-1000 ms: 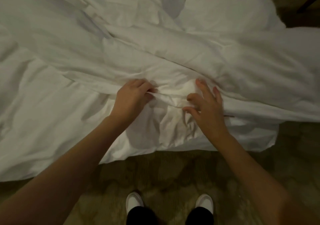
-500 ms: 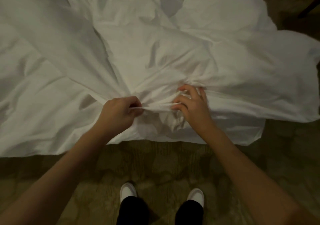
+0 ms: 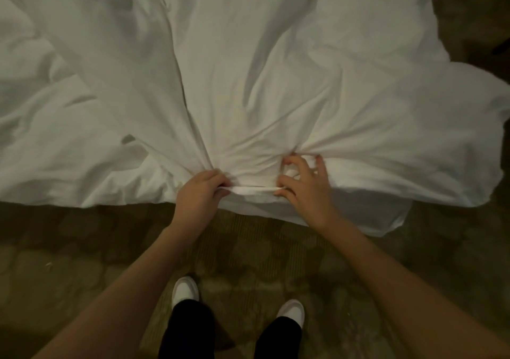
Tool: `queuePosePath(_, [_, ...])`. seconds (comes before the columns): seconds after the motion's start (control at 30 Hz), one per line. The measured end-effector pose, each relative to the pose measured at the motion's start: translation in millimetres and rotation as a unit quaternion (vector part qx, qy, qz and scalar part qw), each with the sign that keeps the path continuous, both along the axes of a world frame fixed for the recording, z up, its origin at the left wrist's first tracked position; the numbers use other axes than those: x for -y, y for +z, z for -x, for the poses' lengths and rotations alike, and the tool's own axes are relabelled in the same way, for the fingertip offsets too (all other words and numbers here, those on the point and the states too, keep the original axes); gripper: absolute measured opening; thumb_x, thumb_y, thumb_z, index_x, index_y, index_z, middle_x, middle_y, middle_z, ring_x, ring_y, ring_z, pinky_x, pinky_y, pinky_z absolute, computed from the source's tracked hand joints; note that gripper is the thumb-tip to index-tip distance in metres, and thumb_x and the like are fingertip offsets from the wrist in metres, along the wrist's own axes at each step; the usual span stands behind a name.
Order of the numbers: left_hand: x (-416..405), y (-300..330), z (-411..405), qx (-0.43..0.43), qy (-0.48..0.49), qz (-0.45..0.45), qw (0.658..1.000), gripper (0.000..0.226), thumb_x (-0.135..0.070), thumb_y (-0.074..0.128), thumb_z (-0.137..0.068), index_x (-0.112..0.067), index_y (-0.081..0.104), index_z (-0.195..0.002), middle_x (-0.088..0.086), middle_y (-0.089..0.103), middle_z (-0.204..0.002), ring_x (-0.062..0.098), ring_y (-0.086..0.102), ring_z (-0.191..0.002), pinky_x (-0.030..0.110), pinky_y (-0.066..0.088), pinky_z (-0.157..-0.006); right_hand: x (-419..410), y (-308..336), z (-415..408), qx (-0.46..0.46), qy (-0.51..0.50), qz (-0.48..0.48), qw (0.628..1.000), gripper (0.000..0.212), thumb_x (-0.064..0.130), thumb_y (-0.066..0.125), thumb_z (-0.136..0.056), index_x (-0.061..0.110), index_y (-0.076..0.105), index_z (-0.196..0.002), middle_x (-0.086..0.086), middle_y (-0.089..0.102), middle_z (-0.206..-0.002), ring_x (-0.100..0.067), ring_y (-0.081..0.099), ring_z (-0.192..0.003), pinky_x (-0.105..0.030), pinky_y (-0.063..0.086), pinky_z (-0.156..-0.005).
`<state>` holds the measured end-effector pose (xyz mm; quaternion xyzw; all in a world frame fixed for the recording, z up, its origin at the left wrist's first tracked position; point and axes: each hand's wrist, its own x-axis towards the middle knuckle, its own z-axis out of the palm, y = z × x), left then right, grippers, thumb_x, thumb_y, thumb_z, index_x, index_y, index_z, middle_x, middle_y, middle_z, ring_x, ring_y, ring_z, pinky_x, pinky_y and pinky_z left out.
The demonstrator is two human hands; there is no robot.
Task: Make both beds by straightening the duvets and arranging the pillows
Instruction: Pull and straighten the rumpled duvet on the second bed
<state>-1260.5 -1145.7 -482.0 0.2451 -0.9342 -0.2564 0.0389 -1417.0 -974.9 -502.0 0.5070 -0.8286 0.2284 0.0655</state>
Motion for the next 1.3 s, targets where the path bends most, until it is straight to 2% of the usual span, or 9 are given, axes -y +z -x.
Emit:
queuePosePath(0.1, [-1, -2, -1, -0.009, -0.020, 0.001, 1.000, 0.016, -0.007, 0.073, -0.077, -0.011, 0.070, -0.092, 0.005, 0.067, -0.096, 0.029, 0.062, -0.089, 0.030, 0.043, -0.075, -5, 0, -2, 0.015, 0.003, -0.034, 0.999, 0.031, 0.044, 0.048, -0.079, 0.021, 0.069, -0.077, -0.009, 0.060, -0.119, -0.019, 0.044, -0.117, -0.065, 0.030, -0.099])
queuePosePath(0.2, [6, 3, -5, 0.000, -0.068, 0.005, 0.998, 0.029, -0.012, 0.075, -0.078, -0.011, 0.069, -0.107, 0.008, 0.066, -0.107, 0.033, 0.061, -0.096, 0.036, 0.045, -0.081, -8, 2, -5, 0.039, -0.009, -0.087, 0.995, 0.044, 0.052, 0.044, -0.083, 0.021, 0.069, -0.099, -0.008, 0.055, -0.131, -0.022, 0.045, -0.125, -0.063, 0.031, -0.102])
queuePosePath(0.3, [24, 15, -8, -0.012, -0.094, 0.046, 0.994, 0.033, -0.021, 0.065, -0.083, -0.014, 0.067, -0.115, 0.007, 0.065, -0.114, 0.031, 0.061, -0.102, 0.039, 0.045, -0.085, 5, 17, -15, 0.099, -0.053, -0.062, 0.992, 0.047, 0.053, 0.041, -0.087, 0.021, 0.066, -0.111, -0.005, 0.053, -0.134, -0.021, 0.042, -0.122, -0.053, 0.033, -0.103])
queuePosePath(0.43, [58, 33, -16, -0.044, -0.112, 0.123, 0.985, 0.035, -0.024, 0.057, -0.083, -0.018, 0.065, -0.117, 0.003, 0.063, -0.118, 0.025, 0.057, -0.109, 0.034, 0.038, -0.089, 39, 34, -34, 0.068, -0.077, -0.021, 0.995, 0.043, 0.042, 0.041, -0.090, 0.016, 0.063, -0.116, -0.009, 0.055, -0.131, -0.020, 0.038, -0.118, -0.050, 0.040, -0.099])
queuePosePath(0.57, [109, 46, -30, -0.076, -0.136, 0.164, 0.974, 0.037, -0.021, 0.057, -0.085, -0.020, 0.061, -0.122, 0.004, 0.058, -0.127, 0.022, 0.047, -0.119, 0.032, 0.031, -0.096, 88, 44, -48, 0.008, -0.099, -0.019, 0.995, 0.043, 0.036, 0.041, -0.091, 0.013, 0.062, -0.120, -0.012, 0.057, -0.130, -0.022, 0.040, -0.121, -0.044, 0.029, -0.103])
queuePosePath(0.63, [143, 53, -43, -0.071, -0.132, 0.183, 0.972, 0.039, -0.023, 0.052, -0.087, -0.022, 0.058, -0.126, 0.003, 0.055, -0.133, 0.023, 0.045, -0.125, 0.035, 0.033, -0.100, 118, 49, -57, 0.005, -0.119, -0.021, 0.993, 0.043, 0.035, 0.040, -0.092, 0.014, 0.061, -0.122, -0.012, 0.056, -0.131, -0.021, 0.039, -0.124, -0.046, 0.024, -0.106])
queuePosePath(0.83, [234, 66, -70, -0.048, -0.126, 0.225, 0.965, 0.053, -0.014, 0.072, -0.081, -0.018, 0.055, -0.131, 0.006, 0.052, -0.139, 0.029, 0.044, -0.132, 0.046, 0.027, -0.109, 213, 62, -89, 0.052, -0.150, -0.036, 0.987, 0.051, 0.041, 0.032, -0.093, 0.019, 0.053, -0.134, -0.007, 0.047, -0.143, -0.023, 0.039, -0.135, -0.052, 0.015, -0.112])
queuePosePath(1.03, [298, 66, -64, -0.038, -0.113, 0.226, 0.967, 0.066, -0.017, 0.072, -0.082, -0.023, 0.040, -0.139, 0.004, 0.048, -0.143, 0.027, 0.040, -0.135, 0.046, 0.027, -0.111, 291, 71, -101, 0.030, -0.152, -0.006, 0.988, 0.054, 0.042, 0.033, -0.095, 0.016, 0.044, -0.141, -0.007, 0.045, -0.145, -0.021, 0.034, -0.136, -0.049, 0.015, -0.113])
queuePosePath(1.3, [386, 63, -26, -0.030, -0.078, 0.215, 0.973, 0.071, -0.017, 0.068, -0.087, -0.030, 0.028, -0.145, 0.001, 0.039, -0.150, 0.025, 0.031, -0.141, 0.047, 0.023, -0.113, 383, 83, -67, -0.071, -0.097, -0.046, 0.992, 0.049, 0.046, 0.033, -0.097, 0.031, 0.038, -0.144, -0.006, 0.035, -0.152, -0.029, 0.031, -0.140, -0.057, 0.020, -0.111])
